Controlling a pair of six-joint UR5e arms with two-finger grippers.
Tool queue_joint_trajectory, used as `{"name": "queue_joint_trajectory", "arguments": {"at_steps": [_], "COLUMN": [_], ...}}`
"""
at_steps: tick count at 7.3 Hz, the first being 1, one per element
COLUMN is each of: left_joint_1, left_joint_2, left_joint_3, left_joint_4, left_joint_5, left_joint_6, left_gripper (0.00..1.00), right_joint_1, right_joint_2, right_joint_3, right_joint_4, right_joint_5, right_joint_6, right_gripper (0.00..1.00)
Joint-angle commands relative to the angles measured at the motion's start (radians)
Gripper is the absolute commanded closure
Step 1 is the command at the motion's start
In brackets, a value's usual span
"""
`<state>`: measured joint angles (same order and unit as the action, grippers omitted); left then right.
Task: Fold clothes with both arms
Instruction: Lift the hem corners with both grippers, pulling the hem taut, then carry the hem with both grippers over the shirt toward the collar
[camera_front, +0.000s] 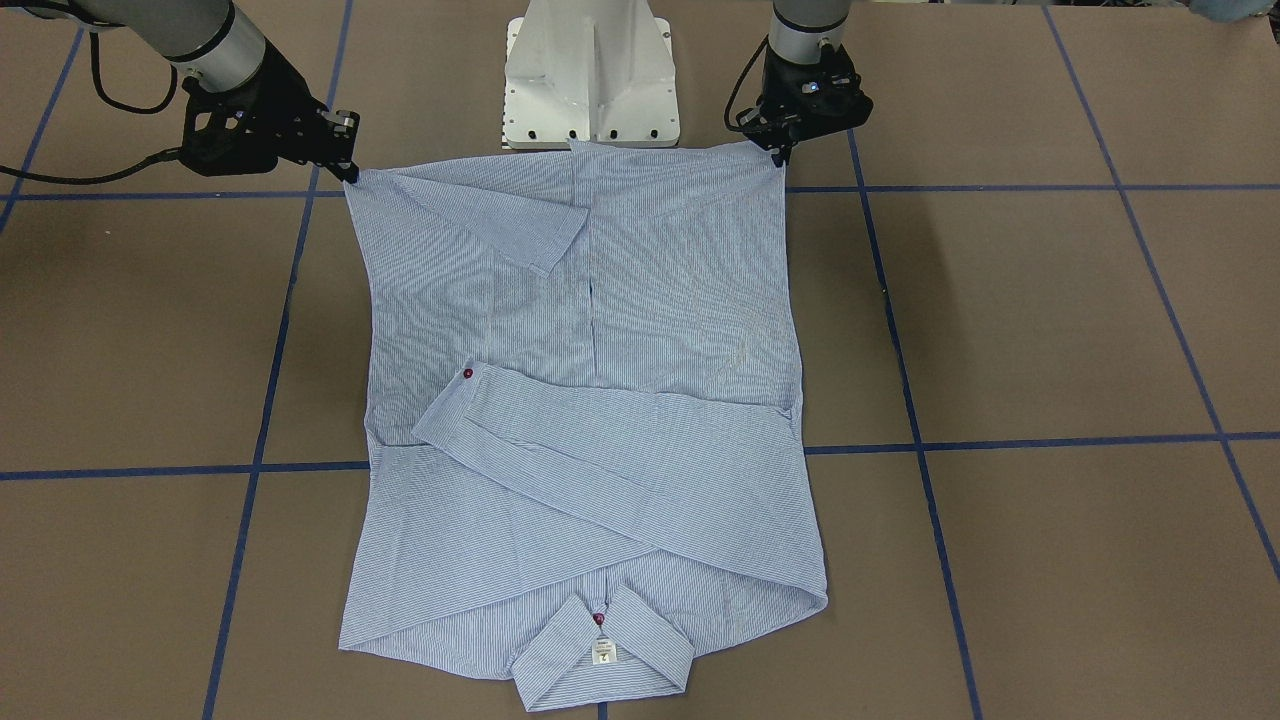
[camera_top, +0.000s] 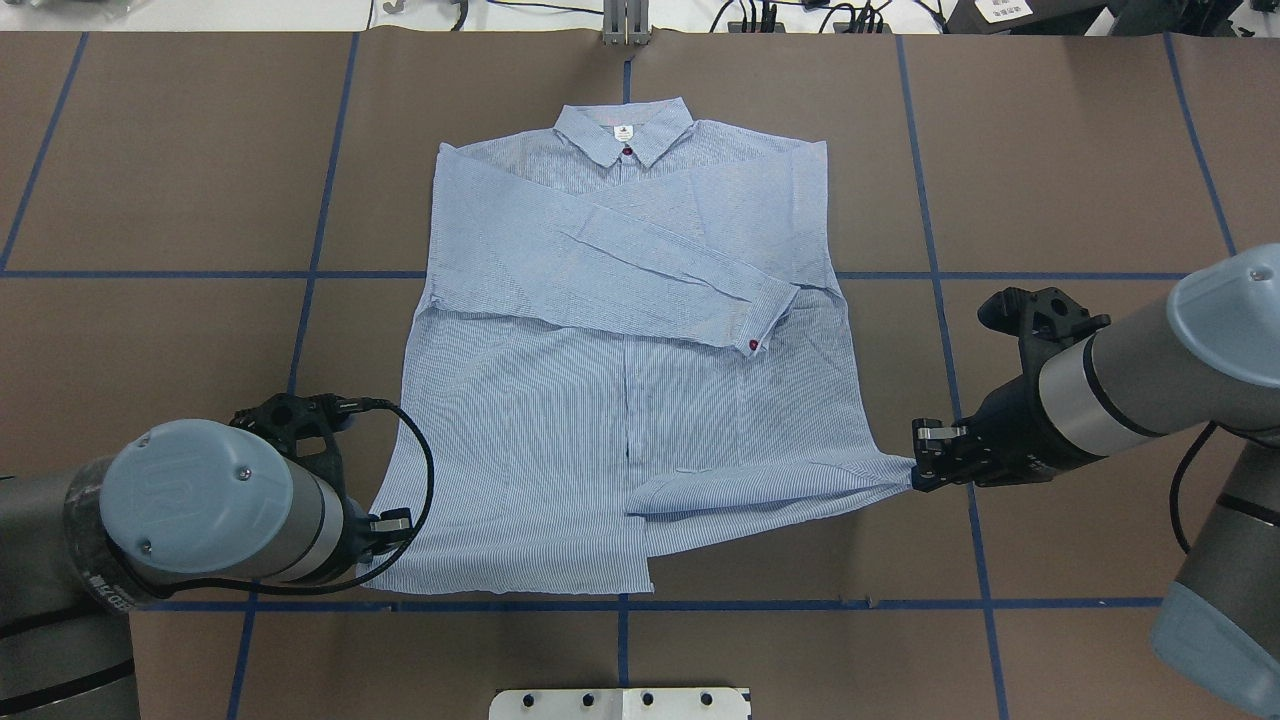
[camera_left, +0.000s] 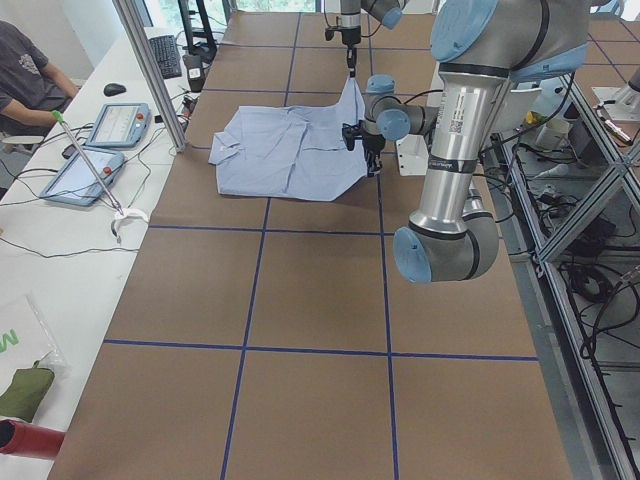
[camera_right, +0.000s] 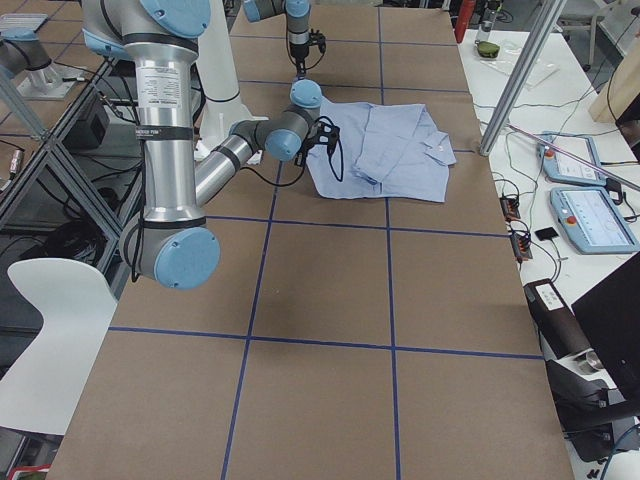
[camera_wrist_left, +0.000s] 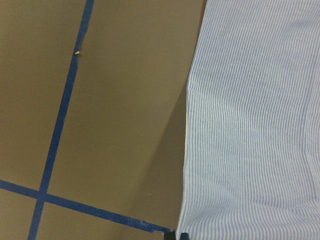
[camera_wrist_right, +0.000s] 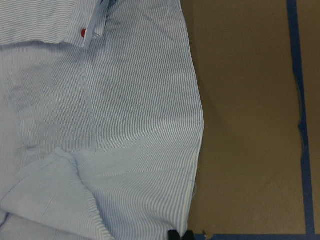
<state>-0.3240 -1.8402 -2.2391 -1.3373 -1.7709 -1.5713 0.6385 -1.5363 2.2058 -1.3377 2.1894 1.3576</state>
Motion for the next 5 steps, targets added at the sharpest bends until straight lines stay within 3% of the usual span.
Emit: {"name": "queue_joint_trajectory", "arguments": {"at_steps": [1, 5], "left_joint_1": [-0.004, 0.006], "left_joint_2": [-0.001, -0.02], "left_joint_3": [-0.022, -0.12], "left_joint_4": [0.003, 0.038], "left_joint_5": [-0.027, -0.114], "left_joint_6": [-0.001, -0.01], "left_gripper": [1.0, 1.0], "right_joint_1": [0.045, 0.041], "right_joint_2": [-0.014, -0.056], "right_joint_3": [0.043, 0.06], "right_joint_4": [-0.001, -0.005], "right_joint_5": [0.071, 0.215], "right_joint_6": [0.0, 0.0], "right_gripper": [1.0, 1.0]}}
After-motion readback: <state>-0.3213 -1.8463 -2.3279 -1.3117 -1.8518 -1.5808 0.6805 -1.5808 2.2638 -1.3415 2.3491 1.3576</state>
